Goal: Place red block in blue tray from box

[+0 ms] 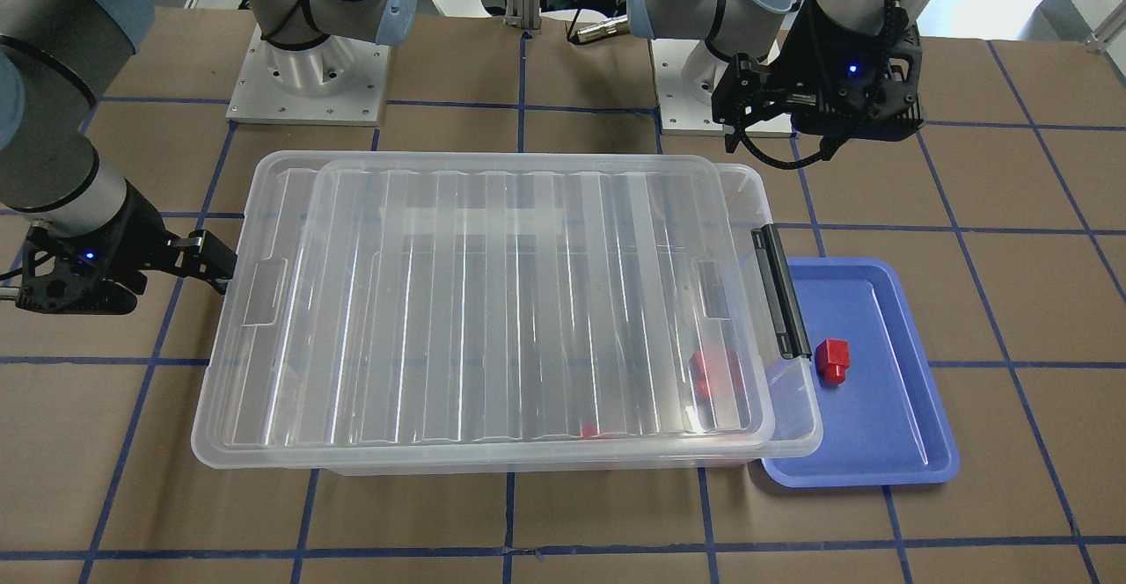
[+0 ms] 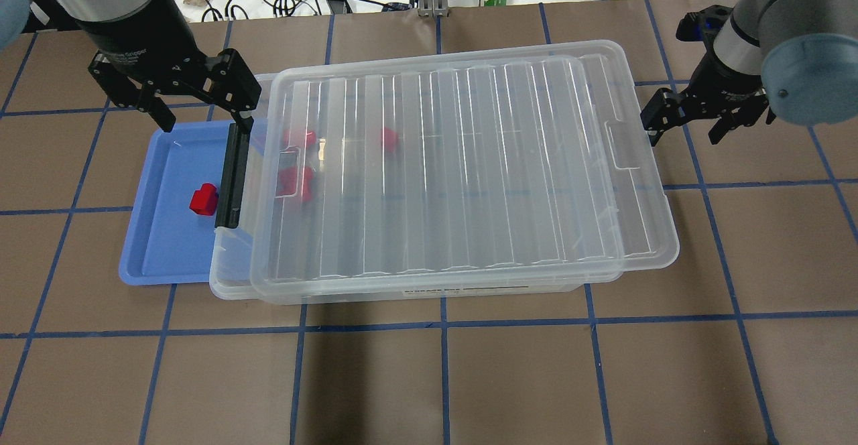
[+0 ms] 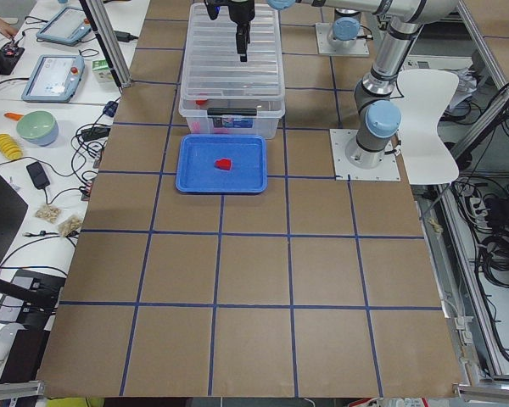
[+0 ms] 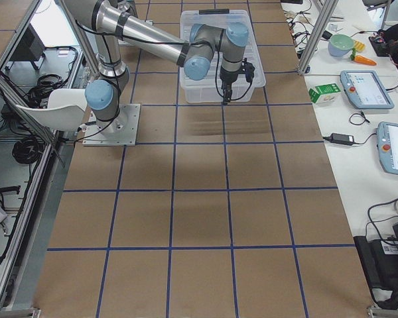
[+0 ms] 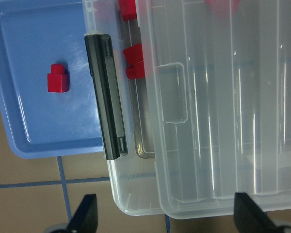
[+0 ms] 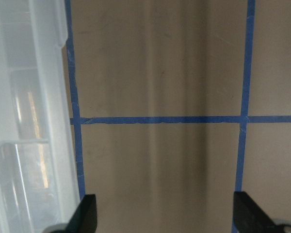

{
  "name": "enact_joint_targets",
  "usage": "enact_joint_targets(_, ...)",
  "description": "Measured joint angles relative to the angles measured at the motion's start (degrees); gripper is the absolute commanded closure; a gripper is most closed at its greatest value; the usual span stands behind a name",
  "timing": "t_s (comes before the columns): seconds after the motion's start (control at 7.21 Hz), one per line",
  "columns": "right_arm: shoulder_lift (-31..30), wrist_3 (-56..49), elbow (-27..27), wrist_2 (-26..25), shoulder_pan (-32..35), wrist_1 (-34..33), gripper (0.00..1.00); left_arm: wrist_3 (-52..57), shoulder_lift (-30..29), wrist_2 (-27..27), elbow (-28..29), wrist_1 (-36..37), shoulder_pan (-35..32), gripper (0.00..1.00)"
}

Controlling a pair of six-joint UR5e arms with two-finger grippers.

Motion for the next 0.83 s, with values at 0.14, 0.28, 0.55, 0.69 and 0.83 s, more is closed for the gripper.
enact_joint_targets(0.14, 0.0, 1.1, 0.0, 0.0, 1.1, -0.2, 0.00, 0.0, 0.0, 0.0, 0.0, 0.0, 0.0, 0.00)
enact_joint_targets(0.28, 0.0, 1.5, 0.0, 0.0, 1.8, -0.5, 0.00, 0.0, 0.0, 0.0, 0.0, 0.1, 0.0, 0.00)
enact_joint_targets(0.55, -0.1, 1.7, 0.1, 0.0, 2.4, -0.8, 0.00, 0.1, 0.0, 0.1, 0.0, 0.0, 0.0, 0.00)
enact_joint_targets(0.69, 0.0, 1.7, 0.0, 0.0, 2.8, -0.9, 0.00, 0.1, 0.0, 0.1, 0.0, 0.0, 0.1, 0.00)
enact_joint_targets(0.83, 0.0, 1.4, -0.4, -0.1, 3.0, -1.0, 0.00, 0.1, 0.0, 0.1, 0.0, 0.0, 0.1, 0.00)
